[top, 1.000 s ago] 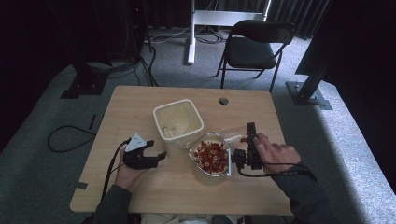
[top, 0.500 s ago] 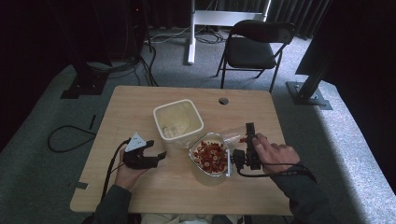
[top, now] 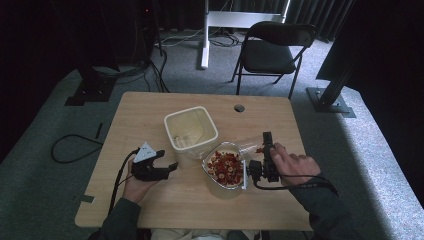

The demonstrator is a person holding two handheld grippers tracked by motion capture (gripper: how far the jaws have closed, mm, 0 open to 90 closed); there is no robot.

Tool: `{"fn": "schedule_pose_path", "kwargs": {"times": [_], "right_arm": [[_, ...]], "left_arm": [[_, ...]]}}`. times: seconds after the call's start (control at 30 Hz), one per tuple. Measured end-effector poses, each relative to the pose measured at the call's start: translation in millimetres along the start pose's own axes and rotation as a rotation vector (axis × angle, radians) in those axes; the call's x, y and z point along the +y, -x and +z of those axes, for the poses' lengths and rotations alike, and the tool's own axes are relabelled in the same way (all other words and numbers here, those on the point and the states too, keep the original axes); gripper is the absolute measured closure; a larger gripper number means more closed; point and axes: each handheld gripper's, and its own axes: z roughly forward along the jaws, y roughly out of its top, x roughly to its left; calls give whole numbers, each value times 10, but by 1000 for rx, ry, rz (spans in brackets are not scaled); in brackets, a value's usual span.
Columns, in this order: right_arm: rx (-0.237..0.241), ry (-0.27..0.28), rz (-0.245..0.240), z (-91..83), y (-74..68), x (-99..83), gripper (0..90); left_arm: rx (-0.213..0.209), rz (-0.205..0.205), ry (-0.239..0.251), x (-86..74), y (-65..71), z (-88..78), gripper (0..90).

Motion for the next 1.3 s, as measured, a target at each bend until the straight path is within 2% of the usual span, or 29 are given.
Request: {"fn": "schedule_pose_path", "kwargs": {"times": [0.6, 0.97, 1.17, 1.3], "right_arm": [[-3, 1, 3, -5, -5, -6, 422], [14, 11, 15, 14, -41, 15, 422], [40, 27, 53, 26, -61, 13, 422], [88, 62, 136, 46, -51, -20, 422]], "left_arm": [[-7, 0, 7, 2, 8, 3, 255], [-7, 3, 10, 9, 11, -6, 255], [-8, 7, 16, 25, 18, -24, 255], [-12, 12, 28, 48, 39, -55, 255]]}}
